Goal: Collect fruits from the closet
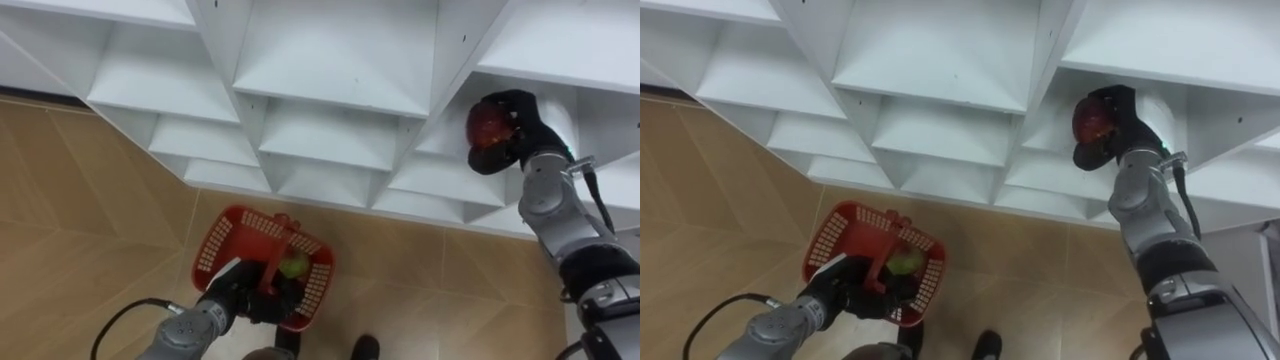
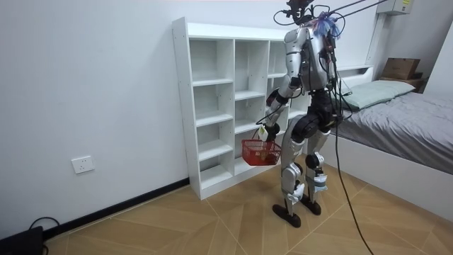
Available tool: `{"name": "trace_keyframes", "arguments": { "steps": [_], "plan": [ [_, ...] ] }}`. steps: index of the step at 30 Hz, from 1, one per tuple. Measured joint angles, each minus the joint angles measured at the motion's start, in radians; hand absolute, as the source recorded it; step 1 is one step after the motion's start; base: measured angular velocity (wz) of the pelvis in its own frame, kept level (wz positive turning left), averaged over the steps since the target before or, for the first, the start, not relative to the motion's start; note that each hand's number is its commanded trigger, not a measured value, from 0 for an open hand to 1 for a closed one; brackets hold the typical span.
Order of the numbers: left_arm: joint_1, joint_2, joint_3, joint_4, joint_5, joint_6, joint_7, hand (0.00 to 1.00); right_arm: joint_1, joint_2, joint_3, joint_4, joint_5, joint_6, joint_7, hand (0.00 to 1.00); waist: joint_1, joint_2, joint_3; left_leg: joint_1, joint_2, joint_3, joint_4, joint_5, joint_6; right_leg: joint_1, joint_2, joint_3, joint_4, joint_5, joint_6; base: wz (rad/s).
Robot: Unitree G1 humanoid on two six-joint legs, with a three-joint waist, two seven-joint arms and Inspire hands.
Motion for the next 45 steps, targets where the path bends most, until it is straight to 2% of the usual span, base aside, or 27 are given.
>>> {"name": "trace_keyframes", "arguments": {
  "steps": [4,25,30,35,45],
  "plan": [
    [-0.001,-0.001,0.0,0.0,0.0,0.0,0.0,1.0,0.0,0.0,0.0,-0.001,0.001,-0.009,-0.001,1.0,-0.004,0.0,0.0,-0.007,0.001,0.0,0.001,0.001,-0.001,-0.006,0.001,-0.001,0.0,0.0,0.0,0.0],
    [-0.009,-0.005,0.0,0.0,0.0,0.0,0.001,1.0,0.002,0.002,0.001,-0.002,-0.002,0.002,0.027,1.0,0.001,0.001,-0.001,0.012,0.0,0.01,0.002,0.002,0.0,0.007,0.0,0.008,0.002,0.0,0.0,-0.01],
    [-0.009,-0.017,0.001,0.002,0.002,-0.006,-0.008,1.0,0.001,0.002,-0.001,-0.038,-0.057,0.0,0.048,1.0,0.0,0.002,-0.0012,0.022,0.001,0.018,-0.001,0.002,0.001,0.007,-0.002,0.015,0.012,0.0,0.0,-0.05],
    [-0.008,-0.015,0.001,-0.002,0.012,-0.017,-0.023,1.0,0.004,0.002,0.0,-0.099,-0.079,-0.014,0.064,1.0,-0.001,0.003,-0.002,0.024,0.001,0.018,0.003,0.002,0.001,0.01,-0.002,0.013,0.013,0.0,-0.001,0.0],
    [-0.006,-0.016,0.001,-0.003,0.009,-0.024,-0.013,1.0,0.091,0.014,0.01,-0.221,-0.091,-0.047,0.14,1.0,-0.004,0.03,-0.0096,0.072,0.001,0.015,-0.003,0.002,0.001,0.065,0.0,0.012,-0.001,0.001,-0.001,0.0]
  ]
}}
